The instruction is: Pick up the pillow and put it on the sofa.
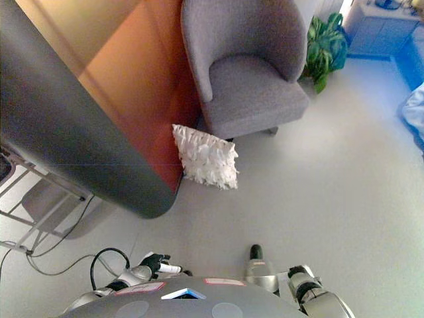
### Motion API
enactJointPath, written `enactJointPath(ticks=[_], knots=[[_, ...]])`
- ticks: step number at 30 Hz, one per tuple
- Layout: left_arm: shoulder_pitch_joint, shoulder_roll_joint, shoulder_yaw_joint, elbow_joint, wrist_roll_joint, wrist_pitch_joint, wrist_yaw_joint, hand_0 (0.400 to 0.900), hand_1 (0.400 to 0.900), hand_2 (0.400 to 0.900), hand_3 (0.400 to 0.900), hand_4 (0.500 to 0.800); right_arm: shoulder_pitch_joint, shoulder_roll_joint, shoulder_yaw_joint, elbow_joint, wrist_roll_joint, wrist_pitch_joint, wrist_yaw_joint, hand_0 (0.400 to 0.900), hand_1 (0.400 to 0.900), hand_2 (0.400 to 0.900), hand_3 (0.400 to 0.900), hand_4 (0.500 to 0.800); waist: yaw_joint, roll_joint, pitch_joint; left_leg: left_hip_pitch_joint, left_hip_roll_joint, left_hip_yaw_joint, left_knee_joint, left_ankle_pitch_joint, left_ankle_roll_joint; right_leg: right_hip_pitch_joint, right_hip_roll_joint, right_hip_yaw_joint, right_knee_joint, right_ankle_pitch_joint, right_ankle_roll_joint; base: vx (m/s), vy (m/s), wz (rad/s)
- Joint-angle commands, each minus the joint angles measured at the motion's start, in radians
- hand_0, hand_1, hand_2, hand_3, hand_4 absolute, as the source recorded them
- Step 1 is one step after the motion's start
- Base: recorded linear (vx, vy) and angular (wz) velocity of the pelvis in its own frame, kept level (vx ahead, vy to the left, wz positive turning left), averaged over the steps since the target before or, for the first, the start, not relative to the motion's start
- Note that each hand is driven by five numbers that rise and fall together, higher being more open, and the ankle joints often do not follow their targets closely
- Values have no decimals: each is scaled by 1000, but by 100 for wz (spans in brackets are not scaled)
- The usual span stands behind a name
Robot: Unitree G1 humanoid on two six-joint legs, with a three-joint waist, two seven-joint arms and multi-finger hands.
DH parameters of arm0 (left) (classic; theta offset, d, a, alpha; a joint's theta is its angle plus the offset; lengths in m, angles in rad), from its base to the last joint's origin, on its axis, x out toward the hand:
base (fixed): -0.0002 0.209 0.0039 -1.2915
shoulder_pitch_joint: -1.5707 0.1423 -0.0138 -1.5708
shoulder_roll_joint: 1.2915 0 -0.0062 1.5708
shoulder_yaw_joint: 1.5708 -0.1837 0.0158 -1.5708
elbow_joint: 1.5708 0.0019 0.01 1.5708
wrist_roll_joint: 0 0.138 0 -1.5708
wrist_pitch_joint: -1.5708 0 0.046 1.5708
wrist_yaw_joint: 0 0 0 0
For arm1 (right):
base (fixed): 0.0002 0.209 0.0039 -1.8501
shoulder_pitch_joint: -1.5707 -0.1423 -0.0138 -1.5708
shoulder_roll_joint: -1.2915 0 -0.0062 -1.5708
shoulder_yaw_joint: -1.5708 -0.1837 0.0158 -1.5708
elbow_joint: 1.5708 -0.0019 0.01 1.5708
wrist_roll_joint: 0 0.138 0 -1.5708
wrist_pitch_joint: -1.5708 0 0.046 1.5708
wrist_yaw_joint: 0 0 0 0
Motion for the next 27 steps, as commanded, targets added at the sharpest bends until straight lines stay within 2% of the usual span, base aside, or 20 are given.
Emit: enactJointPath(ticks=[1, 2, 4, 6, 7, 8, 9, 12, 15, 18, 20, 23, 26, 27], knots=[[-60, 9, 37, 53, -95, 7, 80, 900, 900, 900, 900, 800, -86, -8, 1, 58, 66, 2, -52, 900, 900, 900, 900, 800, -27, -42, 75, -88, 45, -25, 95, 83, 7, 42, 19, 29, 93, -134, -19, 13, -209, 18], [-57, 10, 60, 55, -107, 10, 89, 900, 900, 900, 900, 800, -81, -13, -10, 58, 64, -3, -61, 900, 900, 900, 900, 800, -37, -46, 84, -104, 69, -16, 165, 107, 4, 38, 26, 30, 103, -133, -31, 70, -253, 17], [-46, 15, 92, 58, -114, 14, 94, 900, 900, 900, 900, 800, -72, -19, -23, 61, 55, -6, -63, 900, 900, 900, 900, 800, -47, -59, 93, -119, 79, -10, 275, 109, 20, 34, 26, 30, 122, -133, -49, 123, -242, 0], [-28, 24, 120, 63, -118, 17, 84, 900, 900, 900, 900, 800, -57, -29, -25, 58, 30, 0, -52, 900, 900, 900, 900, 800, -38, -72, 104, -167, 38, -62, 393, 102, 45, 45, 24, 41, 137, -141, -65, 180, -185, -41], [-14, 25, 130, 68, -131, 20, 85, 900, 900, 900, 900, 800, -52, -32, -23, 64, 14, 1, -47, 900, 900, 900, 900, 800, -25, -72, 116, -205, -6, -94, 422, 86, 65, 57, 26, 60, 149, -153, -67, 254, -103, -70], [3, 27, 143, 73, -137, 20, 83, 900, 900, 900, 900, 800, -49, -36, -25, 71, -3, -5, -40, 900, 900, 900, 900, 800, -13, -65, 123, -232, -33, -106, 411, 88, 73, 66, 33, 76, 160, -166, -67, 310, -38, -81], [18, 27, 154, 76, -136, 19, 79, 900, 900, 900, 900, 800, -49, -40, -28, 77, -17, -9, -31, 900, 900, 900, 900, 800, -2, -52, 135, -252, -41, -104, 381, 109, 66, 82, 47, 89, 168, -184, -66, 309, 35, -67], [46, 18, 160, 82, -120, 23, 70, 900, 900, 900, 900, 800, -57, -49, -32, 76, -36, -19, -18, 900, 900, 900, 900, 800, 35, -11, 168, -332, -49, -98, 228, 234, 26, 156, 89, 136, 155, -233, -63, 363, 115, -62], [64, 6, 153, 98, -152, 35, 68, 900, 900, 900, 900, 800, -56, -53, -23, 74, -61, -31, -9, 900, 900, 900, 900, 800, 86, -3, 187, -394, -65, -134, 38, 302, 5, 241, 90, 187, 142, -289, -57, 507, 98, -90], [87, -4, 162, 116, -167, 27, 61, 900, 900, 900, 900, 800, -33, -52, -15, 73, -88, -47, -4, 900, 900, 900, 900, 800, 127, 1, 191, -493, -22, -157, -42, 343, -22, 309, 86, 224, 174, -394, -54, 580, 91, -73], [99, -8, 164, 122, -176, 20, 59, 900, 900, 900, 900, 800, -25, -51, -16, 78, -118, -59, 8, 900, 900, 900, 900, 800, 142, 12, 186, -526, 18, -134, -42, 367, -33, 344, 84, 225, 217, -471, -50, 615, 156, -40], [107, -4, 161, 134, -171, 19, 59, 900, 900, 900, 900, 800, -25, -43, -26, 91, -134, -64, 12, 900, 900, 900, 900, 800, 163, 23, 169, -537, 42, -80, -23, 372, -38, 391, 72, 205, 285, -554, -33, 658, 223, -15], [100, 10, 172, 133, -142, 31, 62, 900, 900, 900, 900, 800, -35, -30, -33, 99, -135, -68, 13, 900, 900, 900, 900, 800, 180, 4, 146, -523, 34, 7, -12, 282, -7, 424, 27, 168, 352, -540, 2, 721, 328, 15], [96, 20, 176, 134, -138, 22, 66, 900, 900, 900, 900, 800, -38, -29, -38, 96, -137, -70, 16, 900, 900, 900, 900, 800, 184, -3, 138, -509, 27, 18, 4, 274, 7, 425, 4, 156, 393, -516, 20, 645, 296, 30]])
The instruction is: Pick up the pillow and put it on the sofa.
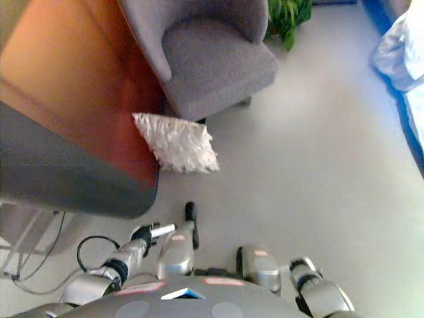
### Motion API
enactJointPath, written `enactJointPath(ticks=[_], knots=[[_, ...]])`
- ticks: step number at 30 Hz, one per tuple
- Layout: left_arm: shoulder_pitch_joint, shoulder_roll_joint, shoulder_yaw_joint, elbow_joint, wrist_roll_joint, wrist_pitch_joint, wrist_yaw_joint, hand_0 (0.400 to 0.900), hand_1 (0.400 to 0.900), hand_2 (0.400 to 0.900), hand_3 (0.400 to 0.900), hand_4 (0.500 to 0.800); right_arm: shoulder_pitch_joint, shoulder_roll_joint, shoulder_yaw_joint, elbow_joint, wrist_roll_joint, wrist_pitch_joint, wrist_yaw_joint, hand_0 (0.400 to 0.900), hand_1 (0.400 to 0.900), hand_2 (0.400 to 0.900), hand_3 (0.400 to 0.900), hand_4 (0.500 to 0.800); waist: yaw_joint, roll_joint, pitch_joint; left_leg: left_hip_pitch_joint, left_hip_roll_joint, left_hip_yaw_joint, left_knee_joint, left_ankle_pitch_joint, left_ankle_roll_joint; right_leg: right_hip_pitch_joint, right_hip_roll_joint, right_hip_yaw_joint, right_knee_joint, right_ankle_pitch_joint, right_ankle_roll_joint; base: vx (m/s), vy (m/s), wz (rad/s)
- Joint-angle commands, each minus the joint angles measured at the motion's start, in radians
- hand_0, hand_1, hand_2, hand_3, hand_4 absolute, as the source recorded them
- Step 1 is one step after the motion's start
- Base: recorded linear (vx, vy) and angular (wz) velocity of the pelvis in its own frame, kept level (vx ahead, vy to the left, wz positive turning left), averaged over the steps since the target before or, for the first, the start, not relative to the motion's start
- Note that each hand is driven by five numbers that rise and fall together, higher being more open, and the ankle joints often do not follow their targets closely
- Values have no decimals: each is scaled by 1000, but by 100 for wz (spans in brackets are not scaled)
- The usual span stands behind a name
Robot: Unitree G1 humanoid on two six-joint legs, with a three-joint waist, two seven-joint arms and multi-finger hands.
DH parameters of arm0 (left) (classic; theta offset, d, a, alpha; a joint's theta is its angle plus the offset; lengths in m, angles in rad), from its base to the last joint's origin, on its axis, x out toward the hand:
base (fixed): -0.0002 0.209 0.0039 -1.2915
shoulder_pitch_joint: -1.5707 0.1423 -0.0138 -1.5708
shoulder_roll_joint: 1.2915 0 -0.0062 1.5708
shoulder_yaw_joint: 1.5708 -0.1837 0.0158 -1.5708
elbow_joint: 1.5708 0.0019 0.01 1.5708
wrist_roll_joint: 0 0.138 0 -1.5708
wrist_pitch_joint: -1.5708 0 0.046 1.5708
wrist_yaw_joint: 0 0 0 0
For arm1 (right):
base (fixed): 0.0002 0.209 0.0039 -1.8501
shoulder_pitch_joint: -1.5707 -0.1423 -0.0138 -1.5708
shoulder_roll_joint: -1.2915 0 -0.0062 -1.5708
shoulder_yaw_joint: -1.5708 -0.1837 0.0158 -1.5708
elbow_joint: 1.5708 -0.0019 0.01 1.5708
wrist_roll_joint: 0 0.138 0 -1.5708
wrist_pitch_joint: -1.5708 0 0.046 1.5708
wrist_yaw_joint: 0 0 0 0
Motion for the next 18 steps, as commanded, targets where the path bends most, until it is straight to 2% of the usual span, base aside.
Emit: enactJointPath(ticks=[1, 3, 4, 5, 6, 7, 9, 11, 12, 13, 15, 16, 17, 18], knots=[[217, 16, -62, 93, 96, 94, 32, 900, 900, 900, 900, 800, 29, -55, 0, -36, -18, -2, -11, 900, 900, 900, 900, 800, 26, -1, -47, -87, -11, 52, -99, 154, 27, 367, -114, -18, -78, 59, 166, 567, 256, 37], [193, 35, -67, 75, 137, 111, 0, 900, 900, 900, 900, 800, 15, -49, -10, -50, -30, 5, -17, 900, 900, 900, 900, 800, 34, -18, -62, -84, -40, 58, -35, 106, 73, 339, -160, -56, 8, 185, 191, 528, 249, 34], [184, 41, -67, 77, 149, 109, 5, 900, 900, 900, 900, 800, 15, -49, -16, -61, -25, 15, -29, 900, 900, 900, 900, 800, 38, -26, -69, -80, -62, 36, -13, 100, 87, 322, -184, -53, 55, 281, 199, 520, 218, 31], [174, 56, -75, 77, 149, 100, 13, 900, 900, 900, 900, 800, 15, -51, -15, -74, -3, 15, -41, 900, 900, 900, 900, 800, 33, -33, -72, -58, -95, 11, -6, 67, 112, 285, -189, -47, 103, 351, 202, 502, 174, 38], [164, 75, -79, 68, 168, 101, 2, 900, 900, 900, 900, 800, 14, -53, -12, -86, 1, 7, -39, 900, 900, 900, 900, 800, 24, -36, -76, -33, -112, 11, -11, 37, 129, 236, -181, -45, 137, 396, 200, 511, 160, 51], [147, 93, -87, 61, 184, 109, -11, 900, 900, 900, 900, 800, 9, -57, -12, -94, -1, -7, -35, 900, 900, 900, 900, 800, 10, -33, -80, 2, -122, 19, -26, 17, 140, 170, -181, -61, 151, 408, 196, 446, 95, 53], [114, 119, -106, 46, 188, 120, -12, 900, 900, 900, 900, 800, -13, -63, -10, -100, 19, -42, -41, 900, 900, 900, 900, 800, -10, -21, -80, 51, -133, 24, -53, 6, 146, 70, -181, -104, 112, 380, 186, 375, -8, 46], [79, 135, -117, 34, 166, 119, -7, 900, 900, 900, 900, 800, -55, -72, 3, -108, 20, -62, -61, 900, 900, 900, 900, 800, -54, 0, -52, 111, -142, 0, -81, -5, 138, -111, -160, -136, 15, 348, 167, 204, -113, 56], [59, 137, -124, 28, 154, 116, -2, 900, 900, 900, 900, 800, -73, -77, 12, -110, 28, -79, -66, 900, 900, 900, 900, 800, -73, 11, -33, 132, -138, -19, -83, -15, 131, -198, -170, -140, -35, 367, 155, 109, -195, 80], [42, 138, -132, 25, 141, 108, 3, 900, 900, 900, 900, 800, -92, -82, 24, -112, 38, -97, -67, 900, 900, 900, 900, 800, -101, 11, -8, 150, -146, -54, -69, -43, 126, -280, -199, -131, -101, 419, 153, 172, -284, 95], [30, 138, -142, 18, 129, 99, 9, 900, 900, 900, 900, 800, -115, -92, 35, -122, 61, -120, -65, 900, 900, 900, 900, 800, -147, -8, 17, 182, -164, -107, -42, -126, 115, -371, -271, -72, -277, 562, 187, 327, -344, 109], [32, 136, -144, 17, 118, 99, 12, 900, 900, 900, 900, 800, -117, -94, 36, -126, 50, -134, -48, 900, 900, 900, 900, 800, -159, -7, 23, 197, -164, -127, -34, -153, 112, -376, -279, -59, -316, 590, 195, 485, -337, 120], [42, 136, -141, 14, 123, 99, 3, 900, 900, 900, 900, 800, -116, -96, 40, -133, 43, -132, -33, 900, 900, 900, 900, 800, -177, -8, 24, 239, -156, -171, -20, -206, 106, -394, -282, -12, -342, 602, 204, 484, -311, 111], [50, 132, -140, 15, 120, 100, 2, 900, 900, 900, 900, 800, -114, -96, 42, -134, 47, -140, -24, 900, 900, 900, 900, 800, -183, -11, 23, 258, -150, -194, -4, -234, 106, -389, -281, 10, -333, 595, 207, 511, -347, 127]])
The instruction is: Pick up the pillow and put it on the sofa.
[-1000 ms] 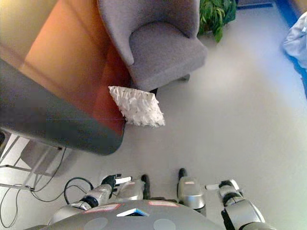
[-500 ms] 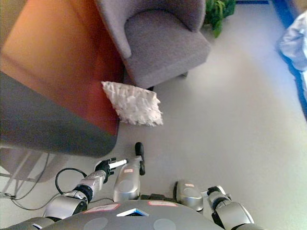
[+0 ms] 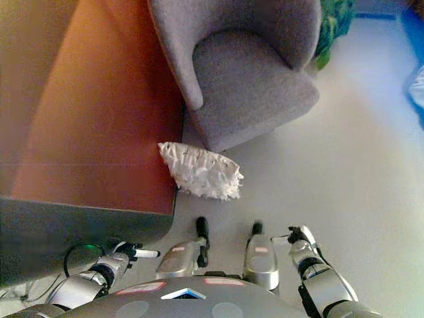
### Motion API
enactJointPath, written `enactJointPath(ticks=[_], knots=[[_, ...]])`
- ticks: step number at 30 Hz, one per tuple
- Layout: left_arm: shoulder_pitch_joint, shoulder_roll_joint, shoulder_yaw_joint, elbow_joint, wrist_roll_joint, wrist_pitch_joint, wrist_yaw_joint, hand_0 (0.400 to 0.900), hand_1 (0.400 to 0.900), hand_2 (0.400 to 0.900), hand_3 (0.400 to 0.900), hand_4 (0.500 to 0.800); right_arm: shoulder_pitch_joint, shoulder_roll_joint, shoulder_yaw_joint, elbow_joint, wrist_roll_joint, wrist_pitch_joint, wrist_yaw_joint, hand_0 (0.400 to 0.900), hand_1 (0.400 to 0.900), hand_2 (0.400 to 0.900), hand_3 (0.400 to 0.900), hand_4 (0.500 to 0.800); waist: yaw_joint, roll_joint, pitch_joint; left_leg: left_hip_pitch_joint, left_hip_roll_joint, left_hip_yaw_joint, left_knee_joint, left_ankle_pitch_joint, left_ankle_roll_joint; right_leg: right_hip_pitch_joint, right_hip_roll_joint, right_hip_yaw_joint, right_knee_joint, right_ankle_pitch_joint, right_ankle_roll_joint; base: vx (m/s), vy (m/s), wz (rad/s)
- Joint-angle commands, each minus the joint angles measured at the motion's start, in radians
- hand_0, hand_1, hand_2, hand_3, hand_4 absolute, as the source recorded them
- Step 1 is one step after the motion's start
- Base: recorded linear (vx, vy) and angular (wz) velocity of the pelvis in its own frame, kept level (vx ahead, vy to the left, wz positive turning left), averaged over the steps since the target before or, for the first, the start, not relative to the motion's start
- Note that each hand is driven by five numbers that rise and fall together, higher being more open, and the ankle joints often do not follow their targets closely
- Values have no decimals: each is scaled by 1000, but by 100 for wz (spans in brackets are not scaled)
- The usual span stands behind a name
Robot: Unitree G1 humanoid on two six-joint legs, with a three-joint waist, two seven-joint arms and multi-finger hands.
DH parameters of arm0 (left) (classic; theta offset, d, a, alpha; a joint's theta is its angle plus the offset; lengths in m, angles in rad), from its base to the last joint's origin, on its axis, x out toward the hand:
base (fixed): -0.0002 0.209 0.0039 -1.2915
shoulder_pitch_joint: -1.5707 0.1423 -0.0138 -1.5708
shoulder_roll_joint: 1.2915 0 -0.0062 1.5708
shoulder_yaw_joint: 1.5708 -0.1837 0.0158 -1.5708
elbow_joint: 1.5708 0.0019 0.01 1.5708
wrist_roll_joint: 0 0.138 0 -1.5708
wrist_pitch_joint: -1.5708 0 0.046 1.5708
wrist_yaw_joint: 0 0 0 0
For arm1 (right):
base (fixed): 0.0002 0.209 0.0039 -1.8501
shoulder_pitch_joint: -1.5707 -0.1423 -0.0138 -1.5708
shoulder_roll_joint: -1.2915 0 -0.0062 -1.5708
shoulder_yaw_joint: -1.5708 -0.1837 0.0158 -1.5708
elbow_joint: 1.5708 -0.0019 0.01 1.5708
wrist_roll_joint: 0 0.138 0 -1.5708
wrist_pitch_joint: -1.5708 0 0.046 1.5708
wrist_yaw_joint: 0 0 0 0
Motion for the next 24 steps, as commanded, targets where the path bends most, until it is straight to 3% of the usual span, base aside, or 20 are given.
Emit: enactJointPath(ticks=[1, 3, 5, 8, 13, 16, 24], knots=[[31, 42, 17, -34, -4, -9, 15, 900, 900, 900, 900, 800, -43, -26, -10, -15, 42, -44, 11, 900, 900, 900, 900, 800, -9, 6, 65, 65, 104, -107, 184, -237, -60, -72, -14, 101, 83, 185, -1, 439, -342, 96], [74, 20, 33, -31, -28, -12, 45, 900, 900, 900, 900, 800, -28, -17, -5, -31, 46, -36, 25, 900, 900, 900, 900, 800, 8, -9, 57, 60, 124, -135, 252, -245, -69, -49, -15, 80, 185, 147, 2, 373, -322, 54], [73, 0, 38, -21, 3, -25, 18, 900, 900, 900, 900, 800, -46, -26, -6, -27, 71, -66, 40, 900, 900, 900, 900, 800, 27, -12, 61, 87, 167, -125, 219, -223, -96, -32, -31, 32, 202, 124, 5, 277, -229, 35], [51, -21, 15, -19, 21, -32, 8, 900, 900, 900, 900, 800, -100, -58, -11, -25, 90, -79, 84, 900, 900, 900, 900, 800, 52, 3, 71, 100, 185, -128, 140, -179, -122, -18, -36, -13, 172, 126, 5, 149, -124, 31], [19, 6, -33, -23, -13, -52, -13, 900, 900, 900, 900, 800, -224, -107, 11, -49, 147, -76, 96, 900, 900, 900, 900, 800, 83, 42, 115, 51, 173, -159, 102, -142, -140, -81, -58, -37, 213, 115, 10, 46, -30, 28], [6, 27, -41, -40, -60, -84, -45, 900, 900, 900, 900, 800, -338, -166, 16, -68, 172, -38, 135, 900, 900, 900, 900, 800, 101, 84, 157, 7, 164, -178, 105, -133, -141, -151, -74, -35, 268, 104, 11, -31, 12, 24], [15, 7, -72, -79, -166, -159, -60, 900, 900, 900, 900, 800, -545, -306, 45, -60, 183, 1, 272, 900, 900, 900, 900, 800, 137, 192, 230, -114, 116, -196, 134, -108, -145, -246, -101, -25, 345, 61, -9, -35, 101, 15]])
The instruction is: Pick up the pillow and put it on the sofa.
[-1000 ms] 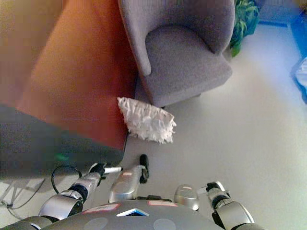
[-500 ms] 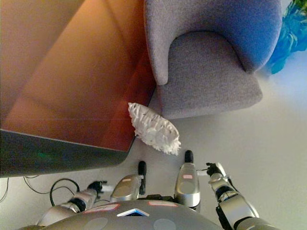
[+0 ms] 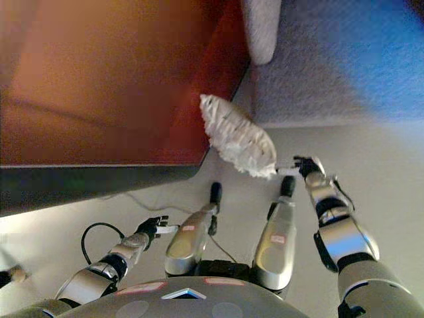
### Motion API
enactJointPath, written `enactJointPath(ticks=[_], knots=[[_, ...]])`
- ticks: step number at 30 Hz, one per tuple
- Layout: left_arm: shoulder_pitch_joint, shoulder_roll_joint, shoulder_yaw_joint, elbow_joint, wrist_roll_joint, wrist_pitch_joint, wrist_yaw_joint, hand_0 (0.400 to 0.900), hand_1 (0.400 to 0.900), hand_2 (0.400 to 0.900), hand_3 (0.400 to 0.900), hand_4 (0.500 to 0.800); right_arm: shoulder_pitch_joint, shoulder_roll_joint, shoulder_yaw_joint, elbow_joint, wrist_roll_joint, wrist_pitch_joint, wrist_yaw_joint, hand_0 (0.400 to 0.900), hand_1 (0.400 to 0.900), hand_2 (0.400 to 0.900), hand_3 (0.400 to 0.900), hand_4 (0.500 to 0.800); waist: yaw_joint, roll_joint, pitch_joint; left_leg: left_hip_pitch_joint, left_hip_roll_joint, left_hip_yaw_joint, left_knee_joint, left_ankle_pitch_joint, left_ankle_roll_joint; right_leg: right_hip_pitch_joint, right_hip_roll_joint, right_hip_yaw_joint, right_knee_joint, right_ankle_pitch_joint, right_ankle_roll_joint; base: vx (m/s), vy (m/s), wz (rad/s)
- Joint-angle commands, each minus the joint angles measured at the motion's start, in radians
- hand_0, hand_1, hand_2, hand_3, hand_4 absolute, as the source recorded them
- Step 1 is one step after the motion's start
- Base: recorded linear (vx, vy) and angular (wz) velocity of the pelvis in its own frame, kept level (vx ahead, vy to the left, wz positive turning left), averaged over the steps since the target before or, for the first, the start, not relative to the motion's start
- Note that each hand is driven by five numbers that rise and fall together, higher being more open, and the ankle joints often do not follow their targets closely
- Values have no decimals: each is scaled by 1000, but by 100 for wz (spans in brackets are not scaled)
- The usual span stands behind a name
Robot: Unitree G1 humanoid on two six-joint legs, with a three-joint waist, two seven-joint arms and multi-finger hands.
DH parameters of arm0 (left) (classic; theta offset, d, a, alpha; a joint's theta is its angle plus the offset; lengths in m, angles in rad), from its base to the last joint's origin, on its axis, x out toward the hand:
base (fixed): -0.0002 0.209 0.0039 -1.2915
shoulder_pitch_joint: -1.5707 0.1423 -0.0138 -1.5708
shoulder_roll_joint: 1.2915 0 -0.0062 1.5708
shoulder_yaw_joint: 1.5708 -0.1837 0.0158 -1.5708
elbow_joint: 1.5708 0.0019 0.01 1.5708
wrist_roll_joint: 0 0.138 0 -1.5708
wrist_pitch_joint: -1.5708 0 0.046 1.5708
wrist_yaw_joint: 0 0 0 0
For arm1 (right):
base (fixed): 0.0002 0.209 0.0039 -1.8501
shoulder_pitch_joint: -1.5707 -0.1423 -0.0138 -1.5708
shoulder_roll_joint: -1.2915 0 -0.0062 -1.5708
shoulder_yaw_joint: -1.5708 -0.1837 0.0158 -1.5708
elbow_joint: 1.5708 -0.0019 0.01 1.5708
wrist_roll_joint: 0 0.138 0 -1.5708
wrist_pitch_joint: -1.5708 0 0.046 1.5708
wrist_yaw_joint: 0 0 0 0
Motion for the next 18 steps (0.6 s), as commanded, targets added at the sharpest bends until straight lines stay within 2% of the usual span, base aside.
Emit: enactJointPath(ticks=[1, 7, 18], knots=[[64, 47, -30, 28, -69, -31, 0, 900, 900, 900, 900, 800, -66, -103, 29, -12, 31, 12, 60, 900, 900, 900, 900, 800, 31, 18, -12, 0, 26, -39, 26, -34, 26, -78, -87, 75, 73, 1, 49, -23, 149, 4], [91, 21, -44, 5, -116, -99, -10, 900, 900, 900, 900, 800, -148, -110, 48, -26, 39, 8, 87, 900, 900, 900, 900, 800, 39, 59, 27, -67, -1, -25, 57, -24, 28, -113, -91, 94, 78, -8, 44, -22, 128, 0], [104, 9, -79, -56, -221, -159, -15, 900, 900, 900, 900, 800, -318, -123, 88, -6, 18, 45, 85, 900, 900, 900, 900, 800, 71, 109, 81, -207, -34, -6, 93, 17, 41, -178, -100, 99, 54, 4, 48, -55, 84, 2]])
